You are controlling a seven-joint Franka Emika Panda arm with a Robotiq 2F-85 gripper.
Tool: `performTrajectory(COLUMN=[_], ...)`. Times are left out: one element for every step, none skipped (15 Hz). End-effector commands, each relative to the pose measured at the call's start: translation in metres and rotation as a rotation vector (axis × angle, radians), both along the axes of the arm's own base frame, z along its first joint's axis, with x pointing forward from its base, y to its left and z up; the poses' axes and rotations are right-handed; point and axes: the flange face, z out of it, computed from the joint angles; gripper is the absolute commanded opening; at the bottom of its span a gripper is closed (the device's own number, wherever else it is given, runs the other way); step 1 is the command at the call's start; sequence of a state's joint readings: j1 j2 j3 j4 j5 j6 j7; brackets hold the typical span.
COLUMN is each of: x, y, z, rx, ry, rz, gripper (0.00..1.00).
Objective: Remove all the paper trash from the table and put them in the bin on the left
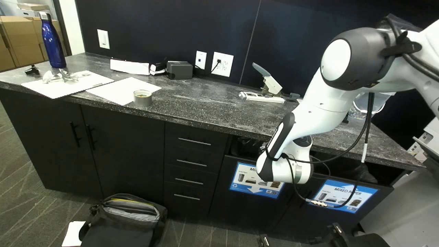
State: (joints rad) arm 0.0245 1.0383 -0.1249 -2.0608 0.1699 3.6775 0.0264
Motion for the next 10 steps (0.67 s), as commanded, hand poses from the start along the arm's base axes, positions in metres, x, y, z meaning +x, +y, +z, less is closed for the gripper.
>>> performTrajectory(x=[0.023, 0.025, 0.026, 0.027, 0.029, 0.033, 0.037, 0.041, 0.041, 0.041], y=[-0.002, -0.001, -0.001, 0.000, 0.000, 0.000, 0.000, 0.000, 0.001, 0.002], z=[-0.010, -0.010, -0.010, -0.007, -0.005, -0.005, -0.001, 0.004, 0.004, 0.004], rx=[-0.015, -0.018, -0.019, -0.017, -0.019, -0.024, -0.028, -0.033, -0.039, -0.040], ry=[-0.073, -0.085, -0.087, -0.088, -0.095, -0.109, -0.124, -0.140, -0.148, -0.154], rz=[-0.026, -0.025, -0.024, -0.026, -0.027, -0.023, -0.022, -0.019, -0.016, -0.014], gripper=[0.09, 0.07, 0.07, 0.08, 0.08, 0.08, 0.08, 0.08, 0.09, 0.08])
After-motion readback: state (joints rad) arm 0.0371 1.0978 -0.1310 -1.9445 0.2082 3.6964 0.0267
